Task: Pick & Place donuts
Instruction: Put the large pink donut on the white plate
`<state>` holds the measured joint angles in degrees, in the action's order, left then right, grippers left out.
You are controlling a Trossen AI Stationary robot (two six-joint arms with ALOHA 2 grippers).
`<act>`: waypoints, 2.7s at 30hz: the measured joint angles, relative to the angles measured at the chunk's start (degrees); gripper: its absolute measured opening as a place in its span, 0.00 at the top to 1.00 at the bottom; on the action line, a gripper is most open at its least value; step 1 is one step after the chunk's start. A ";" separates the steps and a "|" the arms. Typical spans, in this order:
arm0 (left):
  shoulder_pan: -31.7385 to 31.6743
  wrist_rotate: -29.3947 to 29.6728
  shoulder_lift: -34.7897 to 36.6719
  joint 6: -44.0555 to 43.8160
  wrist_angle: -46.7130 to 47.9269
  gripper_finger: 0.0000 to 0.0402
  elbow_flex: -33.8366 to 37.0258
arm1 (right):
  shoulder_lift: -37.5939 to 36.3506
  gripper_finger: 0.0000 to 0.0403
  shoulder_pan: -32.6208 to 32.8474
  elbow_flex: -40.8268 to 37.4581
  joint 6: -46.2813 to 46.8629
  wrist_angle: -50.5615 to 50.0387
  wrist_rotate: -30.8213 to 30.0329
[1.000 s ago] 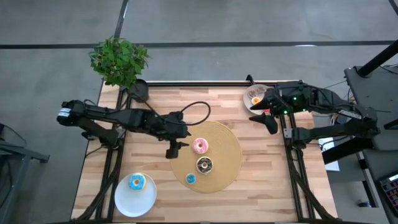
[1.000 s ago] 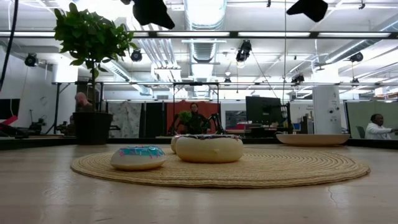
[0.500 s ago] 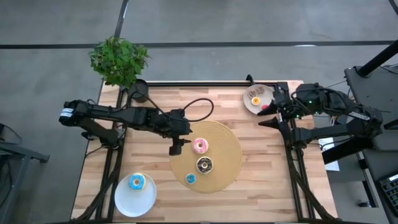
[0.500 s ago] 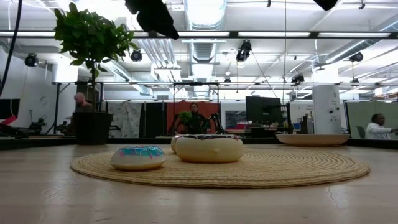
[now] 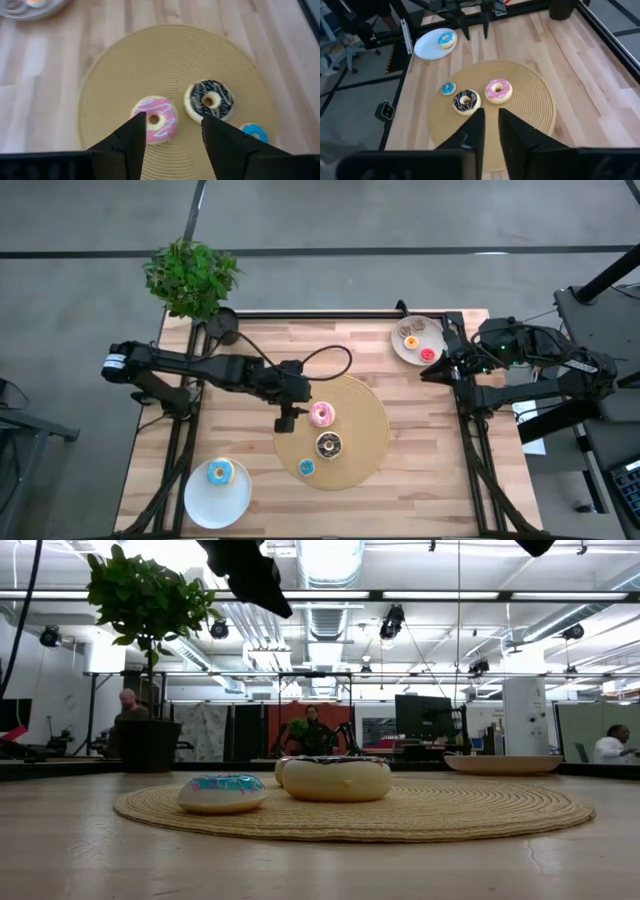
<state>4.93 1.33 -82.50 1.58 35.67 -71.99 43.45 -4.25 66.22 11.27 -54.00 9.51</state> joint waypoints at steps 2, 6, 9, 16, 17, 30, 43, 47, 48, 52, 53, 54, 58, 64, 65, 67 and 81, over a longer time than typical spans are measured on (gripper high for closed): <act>0.02 -1.50 -1.09 0.44 -0.03 0.59 0.00 | 0.04 0.92 0.00 0.00 0.02 -0.32 -0.01; 0.04 -2.38 -3.40 1.84 0.16 0.59 -0.06 | -0.60 0.97 0.00 0.00 0.04 -0.34 -0.01; 0.04 -3.56 -4.74 2.60 0.27 0.59 -0.65 | -0.75 0.98 0.00 0.00 0.26 -0.88 -0.03; 0.07 -4.03 -7.45 6.98 0.91 0.59 -3.13 | -1.46 0.98 0.00 0.00 0.58 -1.55 -0.43; 0.07 -4.03 -7.70 7.82 0.85 0.59 -3.53 | -1.46 0.98 0.00 0.00 0.60 -1.56 -0.43; 0.04 -3.39 -10.21 11.84 1.33 0.59 -3.34 | -1.45 0.98 -0.02 0.00 1.79 -1.55 -0.49; 0.04 -3.22 -18.11 17.82 1.26 0.59 -3.26 | -1.36 0.98 -0.02 0.00 1.81 -1.52 -0.62; -0.07 -3.17 -20.55 18.14 1.25 0.59 -3.23 | -1.36 0.98 -0.02 0.00 1.80 -1.51 -0.63; -0.07 -2.86 -20.99 18.19 1.26 0.59 -3.20 | -1.36 0.98 -0.02 0.00 1.81 -1.51 -0.62; -0.07 -2.18 -22.06 17.87 1.30 0.59 -3.21 | -1.36 0.98 -0.02 -0.12 1.91 -1.50 -0.62; -0.07 -2.15 -22.06 17.89 1.24 0.59 -3.22 | -1.36 0.98 -0.02 -0.20 2.06 -1.48 -0.62; -0.12 -2.05 -22.04 17.85 1.21 0.58 -3.31 | -1.36 0.98 -0.02 -0.24 2.09 -1.50 -0.63; -0.35 -1.30 -21.97 17.36 1.36 0.50 -3.37 | -1.38 0.98 -0.02 -0.74 2.24 -1.44 -0.60; -0.35 -1.30 -21.84 18.50 1.23 0.41 -3.39 | -1.36 0.98 -0.02 -2.30 2.24 -1.41 -0.60; -0.33 -1.30 -21.84 18.94 1.20 0.41 -3.39 | -1.36 0.98 -0.02 -2.63 2.24 -1.37 -0.60; -0.26 -1.43 -21.84 19.38 1.21 0.41 -3.39 | -1.36 0.98 -0.02 -3.25 2.24 -1.35 -0.60; -0.76 -1.98 -22.77 21.80 -2.03 0.41 -3.19 | -1.36 0.98 -0.02 -4.31 2.24 -1.07 -0.58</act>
<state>4.16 -0.65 -105.26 23.38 33.64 -75.18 42.09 -4.27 61.91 13.52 -55.07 8.93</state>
